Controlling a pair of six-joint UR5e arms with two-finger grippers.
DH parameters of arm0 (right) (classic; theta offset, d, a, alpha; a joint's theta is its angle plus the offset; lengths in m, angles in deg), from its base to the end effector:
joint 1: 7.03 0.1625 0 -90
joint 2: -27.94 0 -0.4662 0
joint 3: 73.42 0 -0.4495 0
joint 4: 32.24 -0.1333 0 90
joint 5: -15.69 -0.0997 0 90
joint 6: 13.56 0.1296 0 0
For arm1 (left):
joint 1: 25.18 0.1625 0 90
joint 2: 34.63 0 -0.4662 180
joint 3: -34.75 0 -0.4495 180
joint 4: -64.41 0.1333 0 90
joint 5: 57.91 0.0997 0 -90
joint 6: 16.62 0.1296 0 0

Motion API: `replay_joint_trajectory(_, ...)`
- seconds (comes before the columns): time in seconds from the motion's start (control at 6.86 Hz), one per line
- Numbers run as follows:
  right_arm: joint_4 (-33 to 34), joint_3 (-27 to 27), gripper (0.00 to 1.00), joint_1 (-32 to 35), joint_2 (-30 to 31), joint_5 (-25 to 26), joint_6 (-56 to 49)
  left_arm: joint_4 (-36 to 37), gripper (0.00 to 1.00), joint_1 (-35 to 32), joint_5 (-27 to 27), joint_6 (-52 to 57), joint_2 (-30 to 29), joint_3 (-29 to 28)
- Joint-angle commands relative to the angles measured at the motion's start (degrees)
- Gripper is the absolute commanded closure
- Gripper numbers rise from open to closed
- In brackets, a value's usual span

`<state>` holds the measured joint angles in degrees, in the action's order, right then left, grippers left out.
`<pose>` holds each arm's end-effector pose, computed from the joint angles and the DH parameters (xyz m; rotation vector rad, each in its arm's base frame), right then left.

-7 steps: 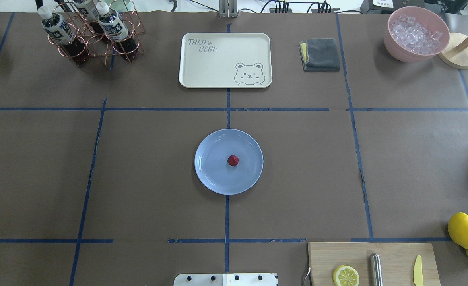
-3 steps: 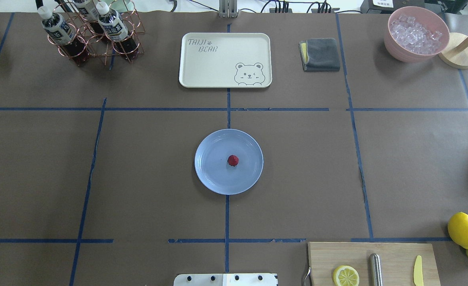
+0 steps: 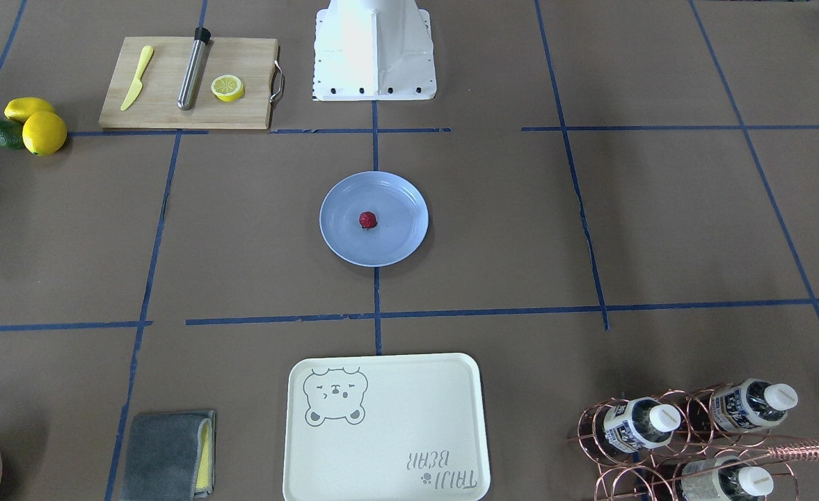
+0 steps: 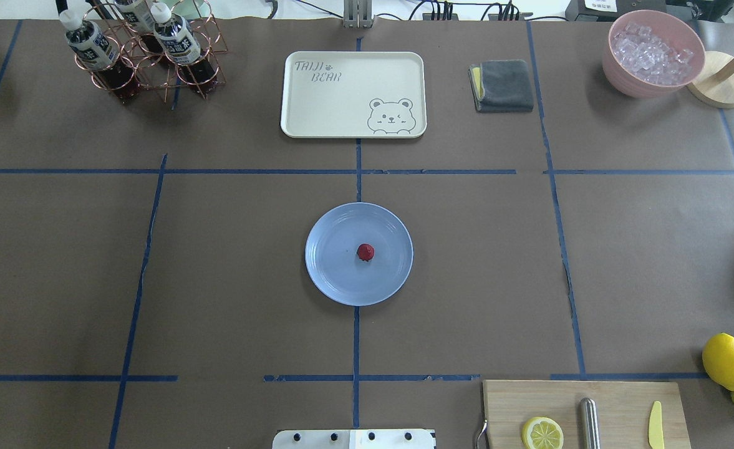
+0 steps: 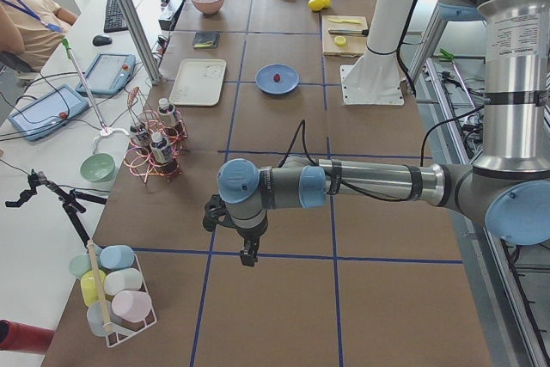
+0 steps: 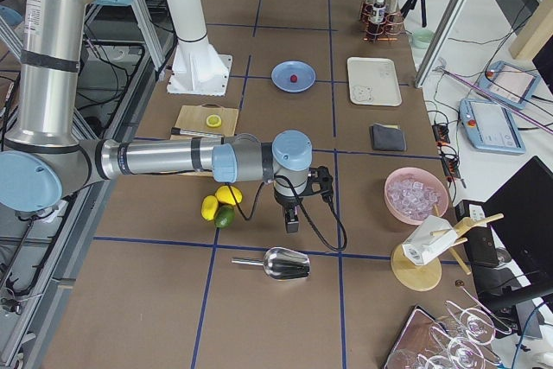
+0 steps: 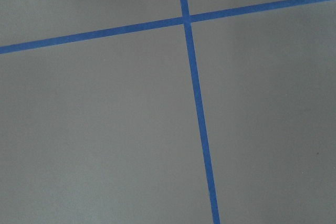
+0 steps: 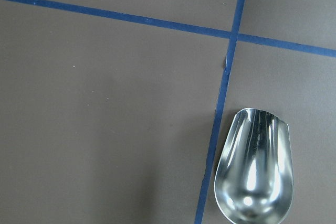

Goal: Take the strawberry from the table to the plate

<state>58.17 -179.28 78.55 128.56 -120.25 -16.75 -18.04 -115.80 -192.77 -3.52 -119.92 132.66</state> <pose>0.0039 -0.4703 0.6611 0.0712 -0.8030 -0.1594 -0.0473 -0.5025 0.7012 0.0220 0.7866 0.1768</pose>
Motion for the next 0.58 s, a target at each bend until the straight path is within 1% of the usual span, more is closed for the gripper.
replay_joint_trajectory(0.0,0.02,-0.05,0.0,0.02,0.28,-0.55,0.03,0.0,0.0,0.0,-0.06,-0.44,-0.31,0.0)
replay_joint_trajectory(0.29,0.11,-0.23,0.0,0.02,0.81,-1.25,0.03,0.0,0.0,0.09,-0.15,-2.62,-0.75,-0.26)
replay_joint_trajectory(0.44,0.11,-0.14,0.0,0.02,0.81,-1.26,0.03,-0.09,0.0,0.0,-0.06,-9.69,-0.93,0.0)
